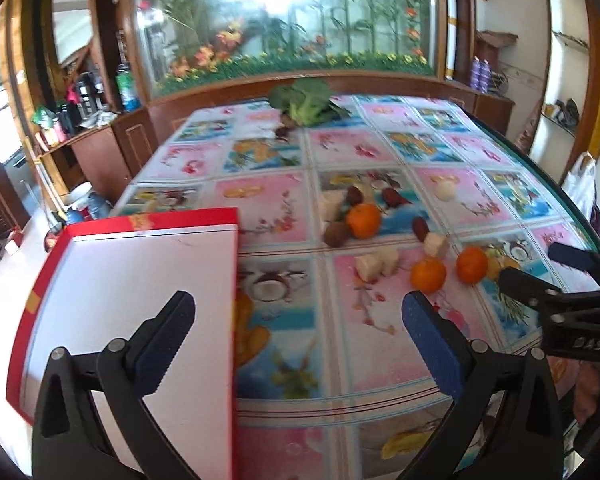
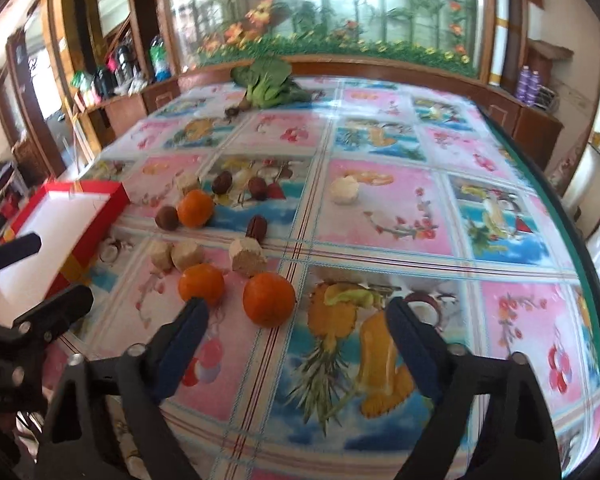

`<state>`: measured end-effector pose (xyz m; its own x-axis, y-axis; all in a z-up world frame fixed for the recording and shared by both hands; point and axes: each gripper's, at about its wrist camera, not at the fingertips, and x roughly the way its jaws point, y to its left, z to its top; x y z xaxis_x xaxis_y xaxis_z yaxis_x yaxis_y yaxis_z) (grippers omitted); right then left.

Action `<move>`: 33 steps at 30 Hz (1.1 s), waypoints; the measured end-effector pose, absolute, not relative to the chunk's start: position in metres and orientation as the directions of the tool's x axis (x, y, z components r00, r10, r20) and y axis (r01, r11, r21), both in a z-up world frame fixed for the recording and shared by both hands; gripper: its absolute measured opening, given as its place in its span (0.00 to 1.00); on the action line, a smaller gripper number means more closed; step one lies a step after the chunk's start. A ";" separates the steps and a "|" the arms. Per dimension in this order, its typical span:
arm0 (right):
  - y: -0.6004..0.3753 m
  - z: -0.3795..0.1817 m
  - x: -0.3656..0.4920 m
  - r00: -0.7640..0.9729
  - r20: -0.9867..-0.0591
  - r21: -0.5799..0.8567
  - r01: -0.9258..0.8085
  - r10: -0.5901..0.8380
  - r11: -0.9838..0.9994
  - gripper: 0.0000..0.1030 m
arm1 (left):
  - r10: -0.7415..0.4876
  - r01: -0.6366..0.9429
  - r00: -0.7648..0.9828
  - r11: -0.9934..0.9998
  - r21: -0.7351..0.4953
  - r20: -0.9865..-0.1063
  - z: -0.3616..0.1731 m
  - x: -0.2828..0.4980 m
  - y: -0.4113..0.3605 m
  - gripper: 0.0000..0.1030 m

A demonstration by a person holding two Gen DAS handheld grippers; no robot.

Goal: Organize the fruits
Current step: 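Move both tools over the fruits on the tablecloth, then grasp an orange with the left tool while the right tool grasps another orange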

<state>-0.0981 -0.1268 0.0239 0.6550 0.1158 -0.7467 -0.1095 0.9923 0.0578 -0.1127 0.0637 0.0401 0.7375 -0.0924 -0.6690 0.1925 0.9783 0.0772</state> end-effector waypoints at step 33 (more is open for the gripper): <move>-0.187 0.015 -0.078 0.683 -0.657 0.347 -0.102 0.320 0.932 0.31 | -0.245 0.458 0.484 0.889 0.005 -0.840 -0.007 -0.050 -0.038 0.37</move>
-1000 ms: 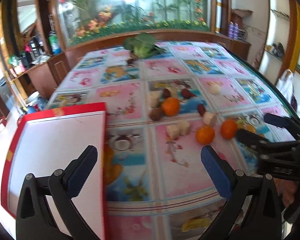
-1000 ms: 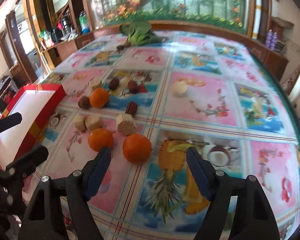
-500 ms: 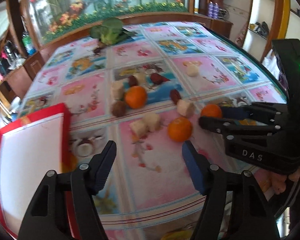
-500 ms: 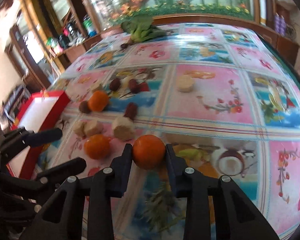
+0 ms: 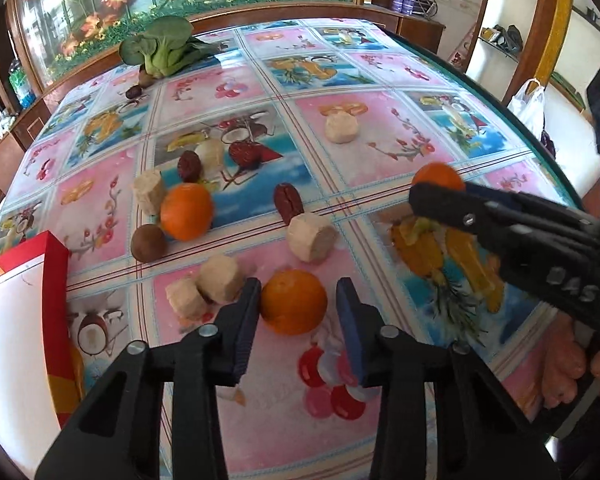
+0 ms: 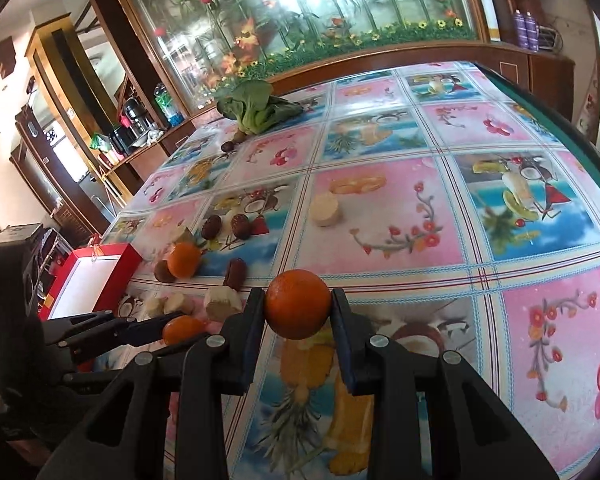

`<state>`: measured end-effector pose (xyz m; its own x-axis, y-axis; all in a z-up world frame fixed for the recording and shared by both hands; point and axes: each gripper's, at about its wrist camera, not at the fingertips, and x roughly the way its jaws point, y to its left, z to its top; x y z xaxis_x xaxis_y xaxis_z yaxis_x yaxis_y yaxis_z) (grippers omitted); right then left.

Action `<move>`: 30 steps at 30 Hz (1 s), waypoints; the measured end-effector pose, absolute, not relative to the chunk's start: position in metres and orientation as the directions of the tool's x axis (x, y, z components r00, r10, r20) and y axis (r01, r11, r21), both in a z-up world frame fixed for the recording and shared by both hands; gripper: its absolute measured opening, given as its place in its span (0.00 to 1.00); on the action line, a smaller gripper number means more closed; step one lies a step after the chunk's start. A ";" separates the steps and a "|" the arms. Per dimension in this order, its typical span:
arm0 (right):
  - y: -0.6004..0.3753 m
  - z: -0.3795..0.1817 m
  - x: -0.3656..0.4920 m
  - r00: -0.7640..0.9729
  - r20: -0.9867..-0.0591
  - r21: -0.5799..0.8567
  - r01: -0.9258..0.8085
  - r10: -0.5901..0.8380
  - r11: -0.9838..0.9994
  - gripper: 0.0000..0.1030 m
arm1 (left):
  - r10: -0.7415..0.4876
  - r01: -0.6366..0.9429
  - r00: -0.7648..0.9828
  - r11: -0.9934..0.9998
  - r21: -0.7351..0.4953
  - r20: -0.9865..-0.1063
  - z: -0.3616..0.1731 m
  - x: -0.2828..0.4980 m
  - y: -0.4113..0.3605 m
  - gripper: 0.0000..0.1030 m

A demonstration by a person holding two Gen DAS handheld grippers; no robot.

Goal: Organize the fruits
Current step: 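Grasp an orange with the left tool while the right tool grasps another orange, then carry the left tool's orange into the red-rimmed tray while the right tool releases its orange there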

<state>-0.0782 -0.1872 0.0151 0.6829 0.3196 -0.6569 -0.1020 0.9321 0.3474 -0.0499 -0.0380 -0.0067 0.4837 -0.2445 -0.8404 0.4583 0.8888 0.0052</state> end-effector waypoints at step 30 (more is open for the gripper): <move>0.071 0.029 -0.107 0.442 -0.675 0.314 -0.553 0.591 0.772 0.31 | 0.160 -0.060 0.747 0.983 0.175 -0.645 0.046 -0.122 0.183 0.32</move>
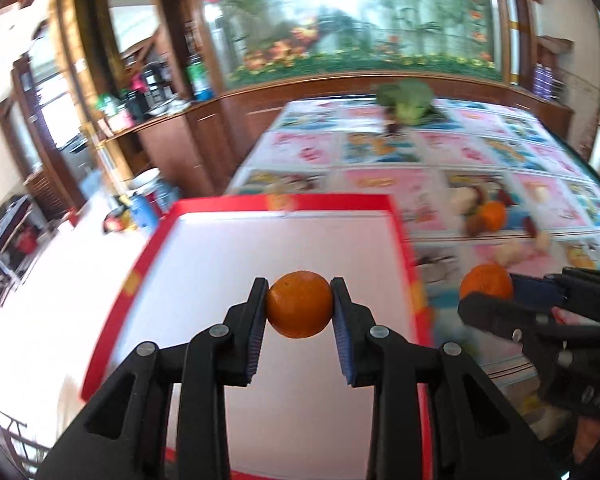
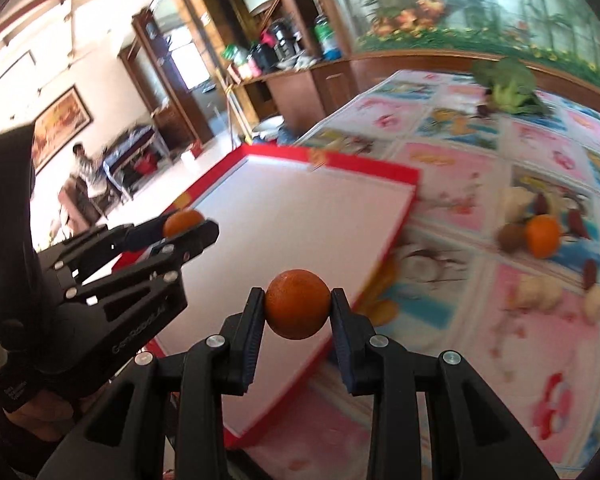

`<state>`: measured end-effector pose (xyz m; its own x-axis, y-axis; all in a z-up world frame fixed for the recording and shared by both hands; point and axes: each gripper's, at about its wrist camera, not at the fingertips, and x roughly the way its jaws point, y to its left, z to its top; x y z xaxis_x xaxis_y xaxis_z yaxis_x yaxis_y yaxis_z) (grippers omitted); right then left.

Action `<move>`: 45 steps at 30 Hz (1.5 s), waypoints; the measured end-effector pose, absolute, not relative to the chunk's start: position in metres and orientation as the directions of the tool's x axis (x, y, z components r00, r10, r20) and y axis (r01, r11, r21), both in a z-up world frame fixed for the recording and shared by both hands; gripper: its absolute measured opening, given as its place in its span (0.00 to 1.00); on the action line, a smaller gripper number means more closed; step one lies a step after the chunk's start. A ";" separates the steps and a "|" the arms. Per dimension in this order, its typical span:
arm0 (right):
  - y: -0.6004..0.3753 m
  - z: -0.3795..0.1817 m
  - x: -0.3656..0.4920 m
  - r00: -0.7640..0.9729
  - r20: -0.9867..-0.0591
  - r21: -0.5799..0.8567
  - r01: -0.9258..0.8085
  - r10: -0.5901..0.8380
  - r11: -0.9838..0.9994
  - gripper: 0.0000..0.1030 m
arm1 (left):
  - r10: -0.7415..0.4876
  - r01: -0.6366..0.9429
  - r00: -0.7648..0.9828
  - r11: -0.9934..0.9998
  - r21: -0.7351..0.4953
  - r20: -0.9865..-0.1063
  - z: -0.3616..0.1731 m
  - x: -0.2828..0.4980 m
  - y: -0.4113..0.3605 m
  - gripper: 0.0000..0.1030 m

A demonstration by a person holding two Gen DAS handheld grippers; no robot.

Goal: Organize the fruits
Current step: 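Carry the left tool's orange into the red-rimmed tray while the right tool releases its orange there, then move both open tools back over the fruits on the tablecloth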

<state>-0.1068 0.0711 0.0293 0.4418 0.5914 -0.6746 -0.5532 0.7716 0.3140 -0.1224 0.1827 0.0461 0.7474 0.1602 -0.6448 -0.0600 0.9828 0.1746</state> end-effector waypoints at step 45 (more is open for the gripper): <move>-0.075 0.086 -0.136 0.720 -0.540 0.335 -0.291 0.435 0.896 0.53 | 0.123 -0.001 0.864 0.970 0.242 -0.489 0.113 -0.148 0.115 0.82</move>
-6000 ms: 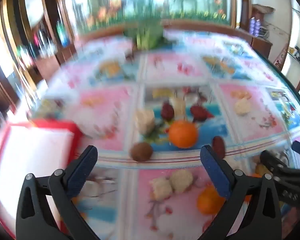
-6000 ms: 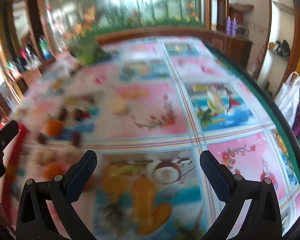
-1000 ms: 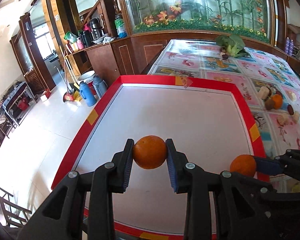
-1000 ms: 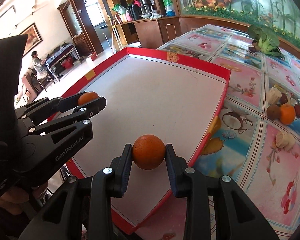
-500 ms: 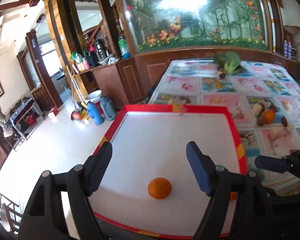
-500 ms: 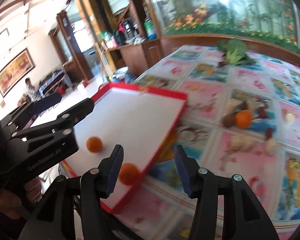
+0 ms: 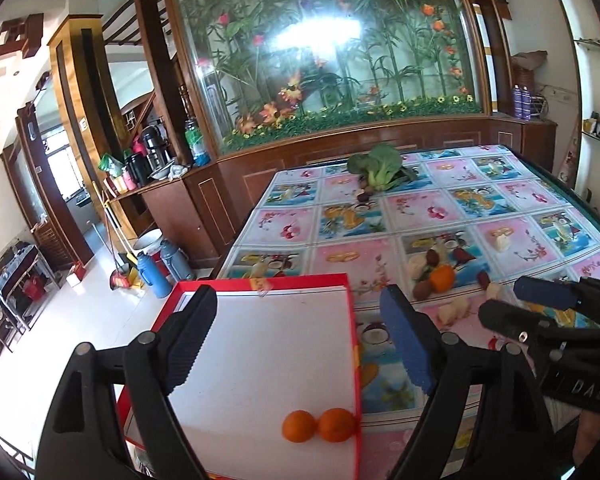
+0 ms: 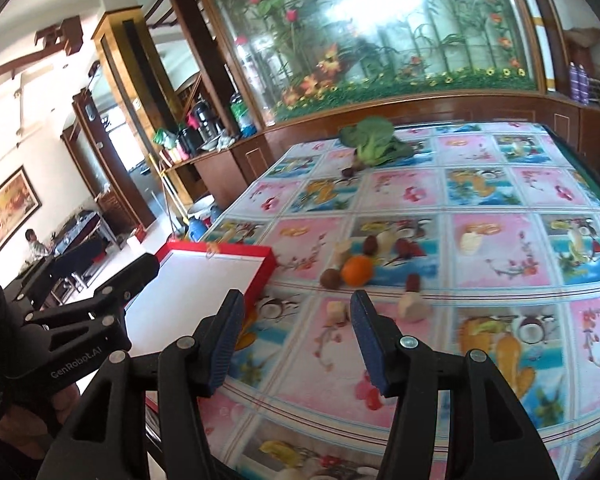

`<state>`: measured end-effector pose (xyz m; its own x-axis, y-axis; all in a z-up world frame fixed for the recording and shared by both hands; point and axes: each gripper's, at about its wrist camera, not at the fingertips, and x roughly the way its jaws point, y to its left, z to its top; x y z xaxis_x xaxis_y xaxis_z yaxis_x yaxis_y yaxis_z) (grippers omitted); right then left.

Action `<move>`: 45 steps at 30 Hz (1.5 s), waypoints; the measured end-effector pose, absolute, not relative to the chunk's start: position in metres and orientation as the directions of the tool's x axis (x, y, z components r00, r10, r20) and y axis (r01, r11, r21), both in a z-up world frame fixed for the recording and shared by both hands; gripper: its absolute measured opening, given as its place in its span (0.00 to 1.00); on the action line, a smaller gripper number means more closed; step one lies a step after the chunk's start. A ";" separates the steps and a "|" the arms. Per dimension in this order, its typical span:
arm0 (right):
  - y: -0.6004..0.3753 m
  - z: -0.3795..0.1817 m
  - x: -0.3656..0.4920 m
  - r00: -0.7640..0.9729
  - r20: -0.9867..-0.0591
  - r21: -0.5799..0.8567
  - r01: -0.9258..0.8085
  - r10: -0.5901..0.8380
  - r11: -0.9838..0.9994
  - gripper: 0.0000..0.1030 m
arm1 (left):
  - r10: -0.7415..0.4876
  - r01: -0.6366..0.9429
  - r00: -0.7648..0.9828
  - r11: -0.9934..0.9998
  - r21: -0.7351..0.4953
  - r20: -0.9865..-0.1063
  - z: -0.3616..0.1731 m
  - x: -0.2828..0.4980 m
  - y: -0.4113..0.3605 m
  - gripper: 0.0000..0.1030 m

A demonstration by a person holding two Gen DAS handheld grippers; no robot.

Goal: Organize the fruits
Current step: 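Move both open tools back over the fruits on the tablecloth, then grasp a beige cube with the left tool while the right tool grasps another beige cube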

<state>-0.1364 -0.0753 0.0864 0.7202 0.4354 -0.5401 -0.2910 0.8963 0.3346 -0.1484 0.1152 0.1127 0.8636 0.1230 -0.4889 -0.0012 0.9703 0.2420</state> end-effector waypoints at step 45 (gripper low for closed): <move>-0.120 0.004 -0.055 0.563 -0.762 0.290 -0.149 0.322 0.946 0.52 | -0.033 0.287 0.597 0.942 0.175 -0.802 0.014 -0.063 0.042 0.83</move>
